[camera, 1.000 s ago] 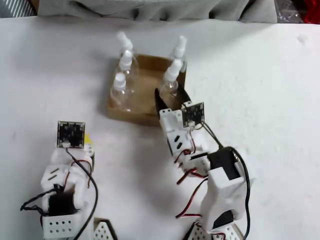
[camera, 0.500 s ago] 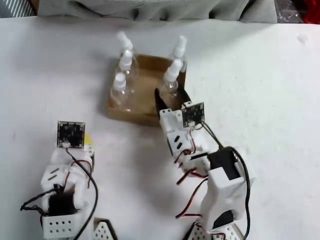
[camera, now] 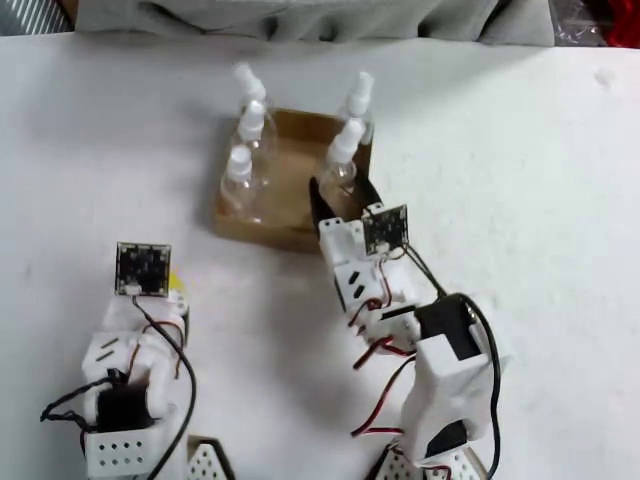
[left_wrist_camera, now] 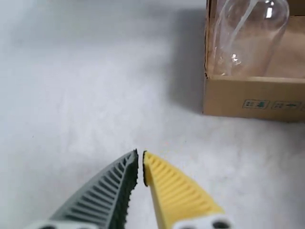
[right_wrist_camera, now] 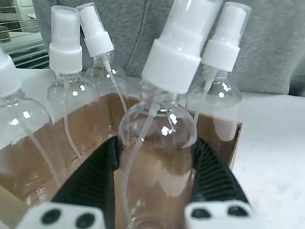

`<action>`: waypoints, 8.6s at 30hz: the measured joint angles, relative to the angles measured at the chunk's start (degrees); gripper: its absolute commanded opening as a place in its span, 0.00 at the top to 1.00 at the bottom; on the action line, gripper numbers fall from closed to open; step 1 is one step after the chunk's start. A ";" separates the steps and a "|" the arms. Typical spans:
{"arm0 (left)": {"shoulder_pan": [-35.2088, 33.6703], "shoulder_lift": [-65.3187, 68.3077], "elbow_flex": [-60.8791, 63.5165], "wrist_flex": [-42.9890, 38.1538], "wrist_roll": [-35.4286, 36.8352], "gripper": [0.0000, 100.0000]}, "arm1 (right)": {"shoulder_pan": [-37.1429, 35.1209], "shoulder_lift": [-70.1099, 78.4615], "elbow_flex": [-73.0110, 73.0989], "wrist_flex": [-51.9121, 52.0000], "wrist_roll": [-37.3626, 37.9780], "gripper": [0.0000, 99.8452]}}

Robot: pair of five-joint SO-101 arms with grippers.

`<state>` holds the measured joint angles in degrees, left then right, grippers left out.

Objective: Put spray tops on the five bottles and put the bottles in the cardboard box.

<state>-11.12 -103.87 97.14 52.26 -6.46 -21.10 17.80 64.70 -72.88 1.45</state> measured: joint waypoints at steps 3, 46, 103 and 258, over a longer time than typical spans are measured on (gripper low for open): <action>0.00 0.00 0.00 0.00 0.00 0.98 | 0.00 0.00 0.00 2.29 2.81 0.98; 0.00 0.00 0.00 0.00 0.00 0.98 | 0.00 1.76 -2.99 3.78 3.16 0.98; 0.00 0.00 0.00 0.00 0.00 0.98 | -0.79 5.98 -6.24 1.23 3.16 0.74; 7.82 -0.09 0.00 21.01 0.00 0.98 | 26.20 -120.53 31.65 145.14 3.25 0.98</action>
<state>-3.30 -103.96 97.14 73.27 -6.46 5.10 -102.73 96.35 72.26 4.70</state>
